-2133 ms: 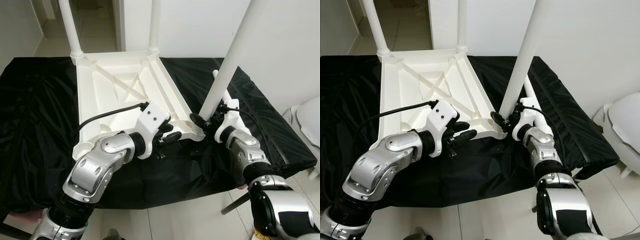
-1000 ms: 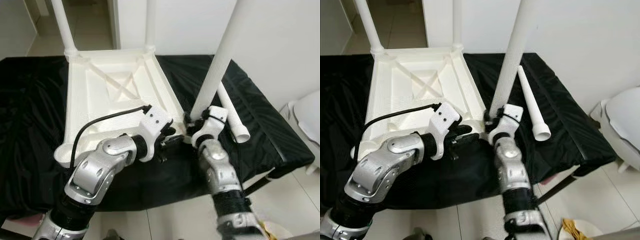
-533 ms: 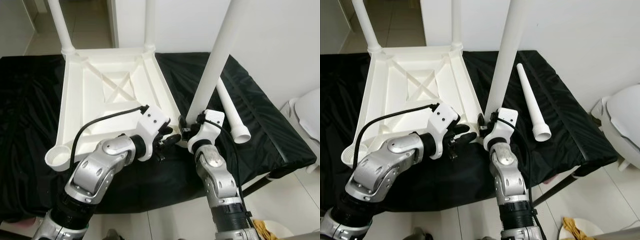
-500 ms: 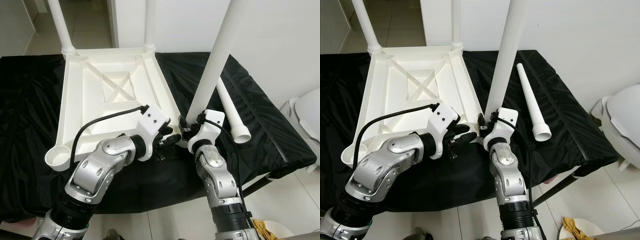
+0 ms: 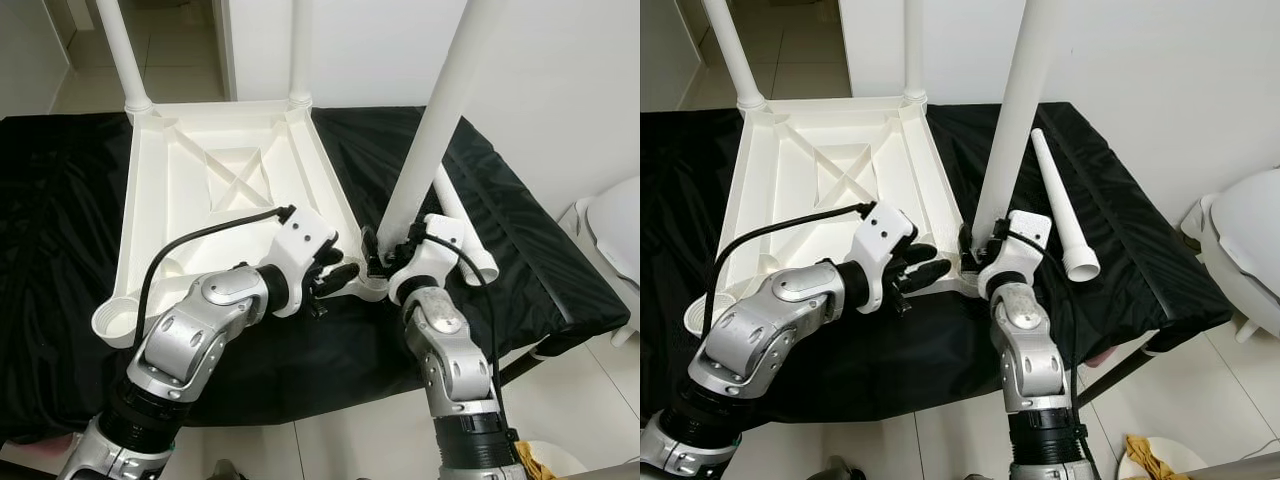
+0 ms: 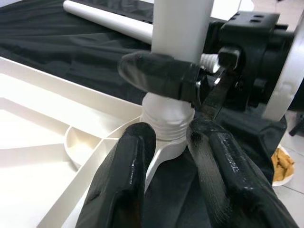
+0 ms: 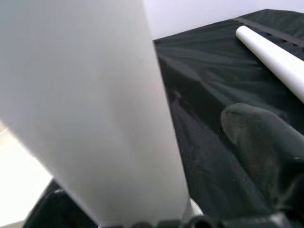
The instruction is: Building children table
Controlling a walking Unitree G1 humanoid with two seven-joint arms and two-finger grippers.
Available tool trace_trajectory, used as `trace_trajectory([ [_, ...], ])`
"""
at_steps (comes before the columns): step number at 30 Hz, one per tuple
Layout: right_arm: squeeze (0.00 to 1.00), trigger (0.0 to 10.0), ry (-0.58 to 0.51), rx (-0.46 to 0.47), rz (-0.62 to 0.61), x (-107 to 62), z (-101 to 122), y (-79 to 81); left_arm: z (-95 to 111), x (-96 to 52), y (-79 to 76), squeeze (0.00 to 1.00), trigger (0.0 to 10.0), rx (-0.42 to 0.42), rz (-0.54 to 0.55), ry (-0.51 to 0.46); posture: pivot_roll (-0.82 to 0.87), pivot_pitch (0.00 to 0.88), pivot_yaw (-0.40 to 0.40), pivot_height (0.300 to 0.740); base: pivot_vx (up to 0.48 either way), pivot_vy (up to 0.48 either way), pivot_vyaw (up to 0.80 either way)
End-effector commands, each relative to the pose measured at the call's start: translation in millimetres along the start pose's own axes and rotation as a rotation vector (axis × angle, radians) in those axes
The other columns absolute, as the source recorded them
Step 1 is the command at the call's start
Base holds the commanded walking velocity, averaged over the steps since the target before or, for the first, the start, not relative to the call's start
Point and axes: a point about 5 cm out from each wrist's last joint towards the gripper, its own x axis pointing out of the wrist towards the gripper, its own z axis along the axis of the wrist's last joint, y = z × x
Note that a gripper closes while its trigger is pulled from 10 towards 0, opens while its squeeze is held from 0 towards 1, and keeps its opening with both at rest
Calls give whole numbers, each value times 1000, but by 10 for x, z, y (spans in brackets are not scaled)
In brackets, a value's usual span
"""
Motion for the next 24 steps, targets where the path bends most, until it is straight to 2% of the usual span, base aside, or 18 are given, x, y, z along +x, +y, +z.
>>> trace_trajectory([
  [1, 1000, 10000, 13, 13, 24, 38, -13, -29, 20, 3, 13, 0, 10000, 20, -11, -2, -57, 53, -48, 740, 0, 0, 0],
  [2, 482, 10000, 23, 18, 61, 65, -17, -28, 23, -3, 24, 0, 10000, 22, -9, -2, -56, 49, -49, 740, 0, 0, 0],
  [3, 482, 10000, 23, 18, 61, 65, -17, -28, 23, -3, 24, 0, 10000, 22, -9, -2, -56, 49, -49, 740, 0, 0, 0],
  [4, 0, 10000, 26, 27, 108, 95, -27, -43, 18, -14, 39, 0, 10000, 25, -6, 0, -54, 48, -51, 740, 0, 0, 0],
  [8, 0, 10000, 38, 28, 176, 136, -60, -90, -6, -30, 63, 0, 10000, 28, -1, 3, -49, 45, -52, 740, 0, 0, 0],
  [10, 0, 10000, 61, 16, 210, 183, -107, -175, -39, -31, 87, 0, 10000, 16, 14, 0, -45, 42, -52, 740, 0, 0, 0],
  [11, 0, 10000, 67, -20, 253, 211, -131, -226, -48, -24, 83, 0, 10000, 0, 22, -10, -44, 39, -49, 740, 0, 0, 0],
  [12, 0, 10000, 67, -20, 253, 211, -131, -226, -48, -24, 83, 0, 10000, 0, 22, -10, -44, 39, -49, 740, 0, 0, 0],
  [14, 0, 10000, 74, -48, 290, 232, -150, -261, -49, -19, 71, 0, 10000, -8, 24, -19, -43, 38, -48, 740, 0, 0, 0],
  [16, 0, 10000, 74, -63, 345, 296, -157, -373, -37, -18, 18, 0, 10000, -7, 4, -25, -34, 37, -49, 740, 0, 0, 0],
  [21, 0, 10000, 70, -83, 375, 317, -171, -417, -32, -27, -3, 0, 10000, -2, -7, -21, -31, 38, -46, 740, 0, 0, 0],
  [24, 0, 10000, 38, -85, 471, 346, -135, -427, -7, -40, -36, 0, 10000, 0, -22, -26, -23, 38, -45, 740, 0, 0, 0],
])
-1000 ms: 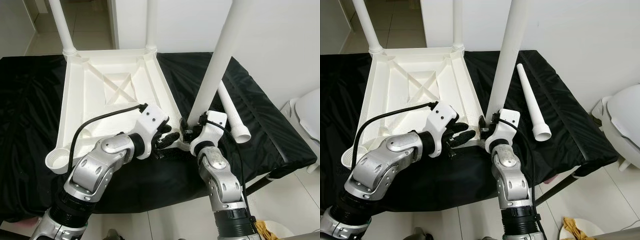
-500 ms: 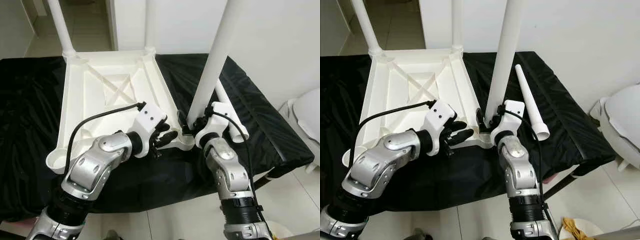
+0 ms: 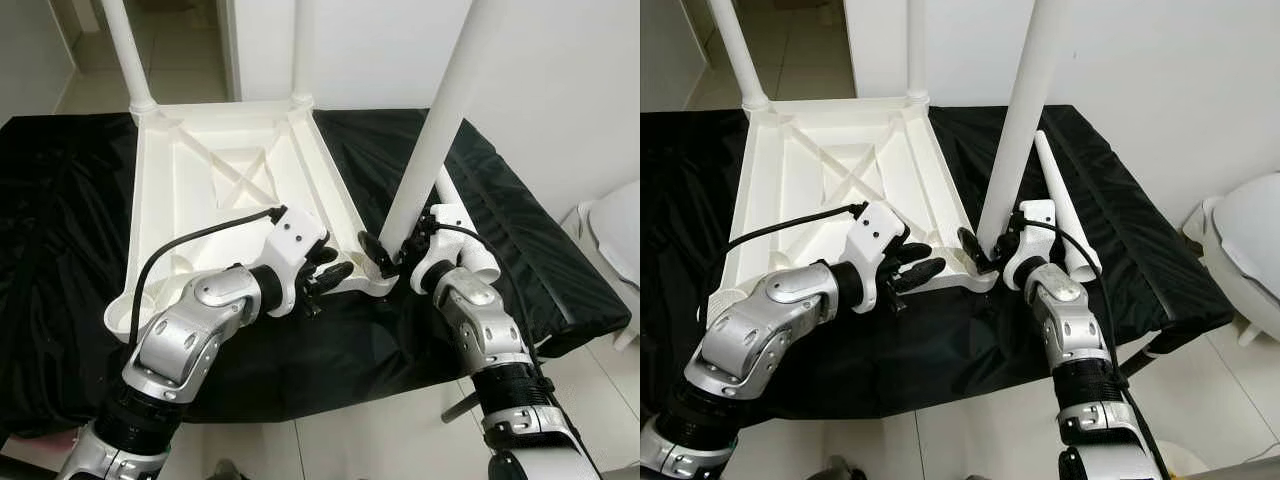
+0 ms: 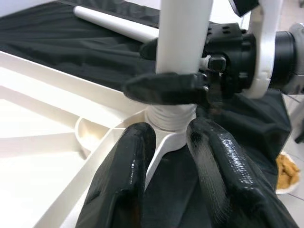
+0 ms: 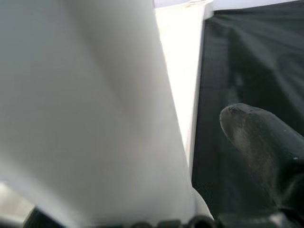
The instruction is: Building children table
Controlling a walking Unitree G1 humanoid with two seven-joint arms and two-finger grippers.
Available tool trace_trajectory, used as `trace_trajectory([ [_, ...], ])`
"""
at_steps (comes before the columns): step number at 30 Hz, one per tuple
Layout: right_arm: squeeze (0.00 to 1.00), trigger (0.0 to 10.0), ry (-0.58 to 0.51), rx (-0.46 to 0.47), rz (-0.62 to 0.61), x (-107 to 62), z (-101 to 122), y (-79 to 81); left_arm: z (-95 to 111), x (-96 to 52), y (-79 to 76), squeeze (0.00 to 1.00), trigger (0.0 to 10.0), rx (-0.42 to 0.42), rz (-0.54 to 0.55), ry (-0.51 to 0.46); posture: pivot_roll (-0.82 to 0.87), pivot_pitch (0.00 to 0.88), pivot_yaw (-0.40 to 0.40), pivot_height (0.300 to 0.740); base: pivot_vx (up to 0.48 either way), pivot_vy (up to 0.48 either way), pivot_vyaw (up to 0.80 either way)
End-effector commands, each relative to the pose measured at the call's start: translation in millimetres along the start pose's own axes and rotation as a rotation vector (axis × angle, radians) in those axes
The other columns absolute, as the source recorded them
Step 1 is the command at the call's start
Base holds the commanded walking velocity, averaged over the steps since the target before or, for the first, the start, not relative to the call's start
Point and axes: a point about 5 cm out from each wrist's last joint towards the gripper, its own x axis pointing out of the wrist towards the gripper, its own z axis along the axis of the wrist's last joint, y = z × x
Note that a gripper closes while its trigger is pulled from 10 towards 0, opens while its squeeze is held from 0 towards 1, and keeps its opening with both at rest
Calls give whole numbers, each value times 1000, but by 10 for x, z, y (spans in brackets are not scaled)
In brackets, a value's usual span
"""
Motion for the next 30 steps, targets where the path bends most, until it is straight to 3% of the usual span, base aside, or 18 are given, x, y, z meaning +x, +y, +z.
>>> trace_trajectory([
  [1, 0, 10000, -30, 4, 31, 4, 37, -21, 3, -4, -55, 0, 10000, -1, -34, 4, -23, 38, -45, 740, 0, 0, 0],
  [9, 0, 9961, -45, -12, 120, 50, 80, -73, -7, -3, -125, 0, 10000, 2, -72, -1, -20, 36, -42, 740, 0, 0, 0],
  [10, 0, 4706, -41, -16, 138, 56, 76, -76, -9, -9, -154, 0, 10000, 6, -89, 2, -15, 35, -43, 740, 0, 0, 0],
  [11, 0, 4706, -41, -16, 138, 56, 76, -76, -9, -9, -154, 0, 10000, 6, -89, 2, -15, 35, -43, 740, 0, 0, 0],
  [12, 0, 0, -34, -20, 154, 57, 64, -77, -10, -12, -179, 0, 10000, 8, -101, 4, -13, 35, -43, 740, 0, 0, 0],
  [24, 0, 0, -21, 22, 150, 48, -47, -55, -24, -16, -193, 0, 10000, 3, -94, 15, -10, 36, -49, 740, 0, 0, 0],
  [30, 0, 0, -60, 84, -27, 48, -54, -3, -25, -14, -188, 0, 10000, 2, -89, 16, -18, 36, -43, 740, 0, 0, 0],
])
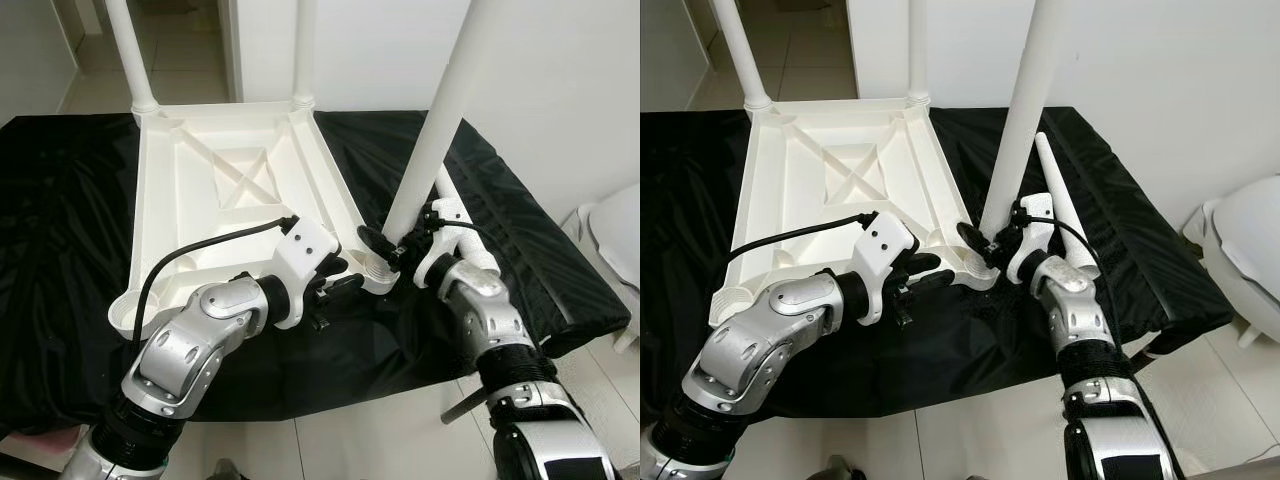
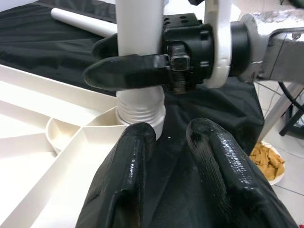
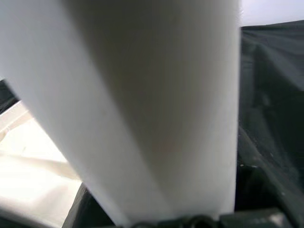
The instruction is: Building children table
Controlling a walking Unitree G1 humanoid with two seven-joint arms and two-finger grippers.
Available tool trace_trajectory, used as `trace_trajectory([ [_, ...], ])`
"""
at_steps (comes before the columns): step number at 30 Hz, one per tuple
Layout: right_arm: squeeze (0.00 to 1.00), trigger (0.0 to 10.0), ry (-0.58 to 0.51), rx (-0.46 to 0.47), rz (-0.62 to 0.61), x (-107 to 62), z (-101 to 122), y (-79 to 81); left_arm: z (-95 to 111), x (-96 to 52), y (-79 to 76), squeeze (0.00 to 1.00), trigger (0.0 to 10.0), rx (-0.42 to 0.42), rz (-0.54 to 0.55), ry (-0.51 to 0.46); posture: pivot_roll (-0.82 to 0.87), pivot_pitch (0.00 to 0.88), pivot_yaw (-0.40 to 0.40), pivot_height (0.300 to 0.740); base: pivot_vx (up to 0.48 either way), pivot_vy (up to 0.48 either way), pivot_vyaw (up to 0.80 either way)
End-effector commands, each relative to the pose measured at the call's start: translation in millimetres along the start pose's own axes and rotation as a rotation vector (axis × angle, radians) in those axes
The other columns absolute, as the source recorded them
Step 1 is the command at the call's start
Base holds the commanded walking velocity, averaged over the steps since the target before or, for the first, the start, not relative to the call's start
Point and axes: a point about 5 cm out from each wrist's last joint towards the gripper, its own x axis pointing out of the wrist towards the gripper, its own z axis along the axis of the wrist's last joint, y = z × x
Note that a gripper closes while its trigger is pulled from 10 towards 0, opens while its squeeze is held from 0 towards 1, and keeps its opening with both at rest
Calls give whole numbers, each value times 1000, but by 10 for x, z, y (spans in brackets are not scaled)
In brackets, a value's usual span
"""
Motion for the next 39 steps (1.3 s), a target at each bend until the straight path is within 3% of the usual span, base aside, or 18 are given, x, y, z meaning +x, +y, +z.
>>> trace_trajectory([
  [1, 0, 0, 13, 48, -69, -26, -68, 1, -12, -8, -34, 0, 10000, 0, -30, 7, -18, 36, -43, 740, 0, 0, 0],
  [9, 0, 0, -23, 71, -241, -28, -51, 120, -15, 4, -55, 0, 10000, 0, -41, 9, -24, 32, -43, 740, 0, 0, 0],
  [11, 0, 0, -47, 121, -378, -38, -56, 277, -18, 9, -59, 0, 10000, -1, -47, 10, -29, 24, -42, 740, 0, 0, 0],
  [14, 0, 0, -54, 120, -475, -52, -55, 401, -20, 17, -68, 0, 10000, -1, -52, 10, -30, 20, -42, 740, 0, 0, 0],
  [19, 0, 0, -60, 114, -496, -28, -43, 562, -20, 36, -77, 0, 10000, -3, -58, 8, -35, 6, -40, 740, 0, 0, 0],
  [23, 0, 0, -55, 105, -509, -34, -21, 558, -16, 41, -70, 0, 10000, -1, -59, 7, -33, 3, -43, 740, 0, 0, 0],
  [24, 0, 2157, -47, 100, -522, -45, -23, 535, -13, 43, -63, 0, 10000, 1, -58, 7, -31, 0, -45, 740, 0, 0, 0],
  [25, 0, 2157, -47, 100, -522, -45, -23, 535, -13, 43, -63, 0, 10000, 1, -58, 7, -31, 0, -45, 740, 0, 0, 0],
  [26, 0, 8902, -40, 93, -530, -52, -21, 523, -11, 43, -55, 0, 10000, 4, -56, 8, -30, 0, -45, 740, 0, 0, 0],
  [27, 0, 8902, -40, 93, -530, -52, -21, 523, -11, 43, -55, 0, 10000, 4, -56, 8, -30, 0, -45, 740, 0, 0, 0],
  [28, 922, 10000, -40, 95, -528, -60, -18, 504, -13, 40, -47, 0, 10000, 5, -53, 9, -33, 0, -43, 740, 0, 0, 0],
  [29, 922, 10000, -40, 95, -528, -60, -18, 504, -13, 40, -47, 0, 10000, 5, -53, 9, -33, 0, -43, 740, 0, 0, 0],
  [30, 1000, 10000, -48, 102, -484, -63, 5, 471, -21, 35, -40, 0, 10000, 6, -50, 11, -33, 0, -43, 740, 0, 0, 0],
  [35, 1000, 10000, -48, 89, -397, -63, 32, 407, -17, 33, -44, 0, 10000, 9, -52, 11, -34, 0, -41, 740, 0, 0, 0],
  [36, 239, 10000, -33, 77, -371, -62, 27, 342, -14, 36, -46, 0, 10000, 10, -54, 10, -37, 0, -43, 740, 0, 0, 0],
  [37, 239, 10000, -22, 65, -329, -58, 30, 293, -12, 38, -50, 0, 10000, 11, -56, 9, -39, 0, -43, 740, 0, 0, 0],
  [38, 0, 10000, -5, 67, -280, -52, 30, 243, -12, 41, -51, 0, 10000, 12, -57, 9, -41, 0, -45, 740, 0, 0, 0],
  [39, 0, 10000, -5, 67, -280, -52, 30, 243, -12, 41, -51, 0, 10000, 12, -57, 9, -41, 0, -45, 740, 0, 0, 0],
])
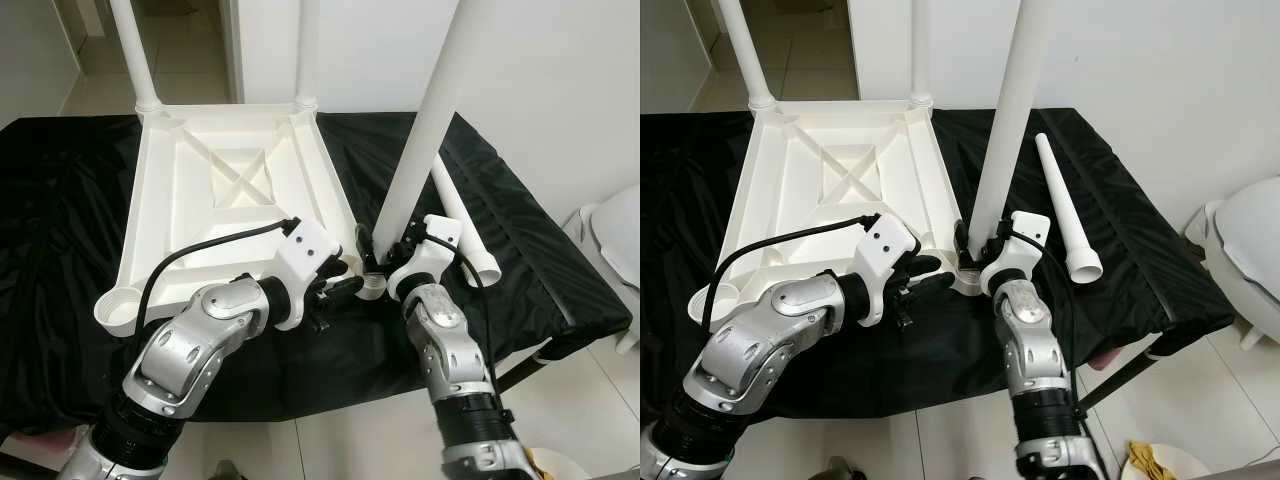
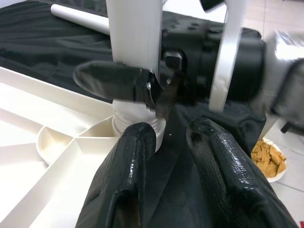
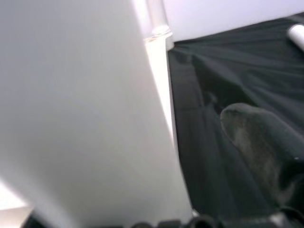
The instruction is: Building children table
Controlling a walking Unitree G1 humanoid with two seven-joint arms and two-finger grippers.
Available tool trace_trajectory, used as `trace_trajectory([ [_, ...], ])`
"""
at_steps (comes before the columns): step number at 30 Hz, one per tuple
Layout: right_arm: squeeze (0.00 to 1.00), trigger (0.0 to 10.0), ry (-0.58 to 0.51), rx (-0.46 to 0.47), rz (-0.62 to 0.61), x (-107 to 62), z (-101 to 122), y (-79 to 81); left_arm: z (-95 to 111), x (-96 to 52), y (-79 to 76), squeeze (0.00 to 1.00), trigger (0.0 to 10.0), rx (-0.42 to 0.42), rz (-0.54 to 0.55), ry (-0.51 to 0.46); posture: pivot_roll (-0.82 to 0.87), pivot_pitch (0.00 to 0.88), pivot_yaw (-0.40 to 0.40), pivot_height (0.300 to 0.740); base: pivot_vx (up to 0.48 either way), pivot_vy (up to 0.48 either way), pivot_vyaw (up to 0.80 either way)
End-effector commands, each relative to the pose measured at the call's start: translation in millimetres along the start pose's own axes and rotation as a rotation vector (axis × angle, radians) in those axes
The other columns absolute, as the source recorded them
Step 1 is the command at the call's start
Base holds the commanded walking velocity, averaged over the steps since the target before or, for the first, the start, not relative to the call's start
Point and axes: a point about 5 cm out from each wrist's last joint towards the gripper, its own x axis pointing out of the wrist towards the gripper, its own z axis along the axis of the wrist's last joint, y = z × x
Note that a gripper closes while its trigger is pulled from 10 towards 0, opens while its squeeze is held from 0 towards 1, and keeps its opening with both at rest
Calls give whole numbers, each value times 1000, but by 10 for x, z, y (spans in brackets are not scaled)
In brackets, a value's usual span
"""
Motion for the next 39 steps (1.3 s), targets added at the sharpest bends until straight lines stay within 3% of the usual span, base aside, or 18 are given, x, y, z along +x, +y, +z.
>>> trace_trajectory([
  [1, 0, 10000, 25, 12, 79, 26, -9, -41, 0, 21, -32, 0, 10000, 12, -45, 2, -43, 0, -49, 740, 0, 0, 0],
  [4, 0, 10000, 43, -36, 187, 48, -6, -78, 4, 27, -29, 0, 10000, 14, -45, 0, -42, 0, -52, 740, 0, 0, 0],
  [6, 0, 10000, 43, -36, 187, 48, -6, -78, 4, 27, -29, 0, 10000, 14, -45, 0, -42, 0, -52, 740, 0, 0, 0],
  [8, 0, 10000, 81, -83, 330, 55, -43, -112, 23, 41, -19, 0, 10000, 19, -42, -5, -39, 1, -52, 740, 0, 0, 0],
  [11, 0, 10000, 97, -119, 428, 69, -59, -130, 50, 44, -7, 0, 10000, 21, -37, -11, -34, 6, -45, 740, 0, 0, 0],
  [16, 0, 10000, 101, -130, 467, 101, -54, -160, 57, 38, -3, 0, 10000, 23, -37, -11, -27, 9, -43, 740, 0, 0, 0],
  [17, 0, 8039, 116, -136, 477, 107, -71, -179, 52, 33, -7, 0, 10000, 23, -38, -8, -26, 11, -43, 740, 0, 0, 0],
  [19, 0, 8039, 127, -137, 485, 111, -84, -194, 49, 30, -10, 0, 10000, 23, -39, -6, -24, 11, -44, 740, 0, 0, 0],
  [20, 0, 0, 138, -136, 478, 115, -102, -221, 44, 25, -14, 0, 10000, 23, -40, -3, -20, 15, -45, 740, 0, 0, 0],
  [29, 0, 0, 159, -116, 495, 66, -162, -290, 20, 3, -16, 0, 10000, 17, -40, 7, -25, 24, -41, 740, 0, 0, 0],
  [39, 0, 0, 114, -73, 411, 36, -130, -303, 23, 19, -22, 0, 10000, 16, -49, 6, -44, 28, -38, 740, 0, 0, 0],
])
